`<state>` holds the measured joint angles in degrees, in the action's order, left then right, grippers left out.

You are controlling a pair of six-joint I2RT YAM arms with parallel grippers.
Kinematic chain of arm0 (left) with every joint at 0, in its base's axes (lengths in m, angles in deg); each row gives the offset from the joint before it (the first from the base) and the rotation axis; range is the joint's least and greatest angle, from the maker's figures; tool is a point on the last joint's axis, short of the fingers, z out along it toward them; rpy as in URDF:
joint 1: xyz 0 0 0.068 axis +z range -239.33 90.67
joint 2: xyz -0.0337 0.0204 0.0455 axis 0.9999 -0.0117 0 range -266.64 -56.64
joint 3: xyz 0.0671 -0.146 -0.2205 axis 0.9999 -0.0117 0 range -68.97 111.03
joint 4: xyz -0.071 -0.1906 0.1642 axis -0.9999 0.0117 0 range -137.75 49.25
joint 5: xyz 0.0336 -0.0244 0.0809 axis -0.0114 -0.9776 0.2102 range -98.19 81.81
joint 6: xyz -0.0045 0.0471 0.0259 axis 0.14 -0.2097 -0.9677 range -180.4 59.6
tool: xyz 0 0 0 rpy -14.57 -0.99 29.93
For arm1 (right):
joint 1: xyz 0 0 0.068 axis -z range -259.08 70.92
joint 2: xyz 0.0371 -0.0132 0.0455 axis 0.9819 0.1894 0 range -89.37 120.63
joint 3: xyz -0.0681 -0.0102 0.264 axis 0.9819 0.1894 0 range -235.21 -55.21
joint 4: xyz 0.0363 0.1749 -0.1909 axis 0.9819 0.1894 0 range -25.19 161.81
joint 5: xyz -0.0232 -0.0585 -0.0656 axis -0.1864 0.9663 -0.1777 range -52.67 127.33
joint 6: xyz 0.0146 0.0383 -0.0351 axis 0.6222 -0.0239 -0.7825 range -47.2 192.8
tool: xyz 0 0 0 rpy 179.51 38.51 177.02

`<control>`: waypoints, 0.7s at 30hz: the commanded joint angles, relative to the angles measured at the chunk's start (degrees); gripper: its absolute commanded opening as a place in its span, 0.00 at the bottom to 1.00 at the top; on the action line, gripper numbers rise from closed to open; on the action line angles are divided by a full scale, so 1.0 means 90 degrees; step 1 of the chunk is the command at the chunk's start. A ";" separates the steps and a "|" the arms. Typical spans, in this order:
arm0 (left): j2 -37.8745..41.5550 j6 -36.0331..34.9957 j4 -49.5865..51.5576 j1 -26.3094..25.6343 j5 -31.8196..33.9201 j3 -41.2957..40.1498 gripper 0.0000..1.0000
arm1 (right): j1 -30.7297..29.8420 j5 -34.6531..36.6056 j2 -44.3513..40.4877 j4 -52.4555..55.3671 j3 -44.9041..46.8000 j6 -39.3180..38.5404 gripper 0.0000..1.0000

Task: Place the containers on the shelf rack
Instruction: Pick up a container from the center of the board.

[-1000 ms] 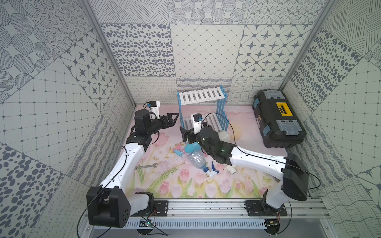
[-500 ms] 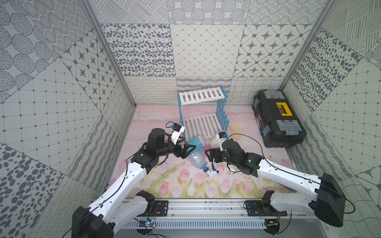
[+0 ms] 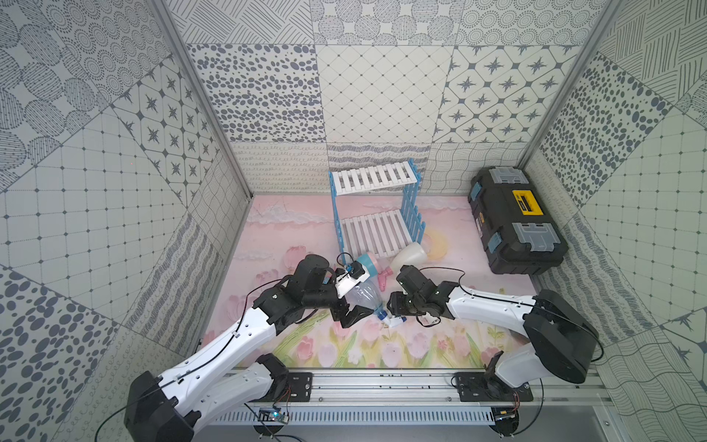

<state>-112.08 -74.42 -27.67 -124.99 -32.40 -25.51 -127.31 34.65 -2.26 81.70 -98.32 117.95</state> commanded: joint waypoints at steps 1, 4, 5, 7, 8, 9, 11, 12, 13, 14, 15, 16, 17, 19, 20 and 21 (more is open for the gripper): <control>-0.0110 -0.0717 0.0304 -0.0138 0.0263 -0.0001 0.99 | 0.0014 -0.0209 0.0287 -0.0152 -0.0101 -0.0100 0.48; -0.0108 -0.0793 0.0336 -0.0186 0.0365 0.0004 0.99 | 0.0011 -0.0275 0.0442 -0.0176 -0.0149 -0.0164 0.39; -0.0102 -0.0811 0.0340 -0.0210 0.0415 -0.0004 0.99 | 0.0016 -0.0282 0.0474 -0.0182 -0.0164 -0.0190 0.37; -0.0084 -0.0897 0.0352 -0.0257 0.0531 -0.0013 0.99 | 0.0017 -0.0297 0.0505 -0.0177 -0.0193 -0.0247 0.29; -0.0068 -0.0951 0.0374 -0.0288 0.0609 -0.0011 0.99 | 0.0014 -0.0307 0.0508 -0.0179 -0.0206 -0.0278 0.25; -0.0057 -0.1027 0.0404 -0.0336 0.0697 0.0003 0.99 | 0.0016 -0.0308 0.0486 -0.0172 -0.0217 -0.0328 0.22; -0.0052 -0.1266 0.0508 -0.0448 0.0894 0.0029 0.99 | 0.0010 -0.0286 0.0406 -0.0167 -0.0219 -0.0427 0.16; -0.0051 -0.1402 0.0557 -0.0517 0.1002 0.0054 0.99 | 0.0016 -0.0267 0.0344 -0.0161 -0.0221 -0.0518 0.14; -0.0051 -0.1553 0.0576 -0.0578 0.1109 0.0088 0.99 | 0.0008 -0.0239 0.0254 -0.0159 -0.0212 -0.0611 0.10; -0.0055 -0.1671 0.0720 -0.0640 0.1205 0.0123 0.99 | 0.0013 -0.0203 0.0174 -0.0140 -0.0209 -0.0713 0.07; -0.0065 -0.1825 0.0796 -0.0691 0.1282 0.0154 0.98 | 0.0011 -0.0159 0.0068 -0.0104 -0.0210 -0.0836 0.05; -0.0061 -0.1945 0.0838 -0.0732 0.1332 0.0196 0.97 | 0.0010 -0.0137 -0.0011 -0.0070 -0.0210 -0.0965 0.02; -0.0068 -0.2037 0.0853 -0.0760 0.1361 0.0246 0.97 | 0.0014 -0.0133 -0.0116 -0.0011 -0.0215 -0.1077 0.01; -0.0040 -0.2170 0.0860 -0.0782 0.1345 0.0329 0.98 | 0.0015 -0.0132 -0.0269 0.0172 -0.0278 -0.1458 0.00; -0.0026 -0.2269 0.0860 -0.0789 0.1325 0.0370 0.99 | 0.0012 -0.0122 -0.0337 0.0320 -0.0349 -0.1658 0.00; -0.0003 -0.2387 0.0864 -0.0798 0.1314 0.0418 0.99 | 0.0011 -0.0080 -0.0408 0.0508 -0.0426 -0.1896 0.00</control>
<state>-112.69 -88.12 -22.18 -131.53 -22.89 -23.57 -127.15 32.88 -3.44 83.79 -99.78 107.04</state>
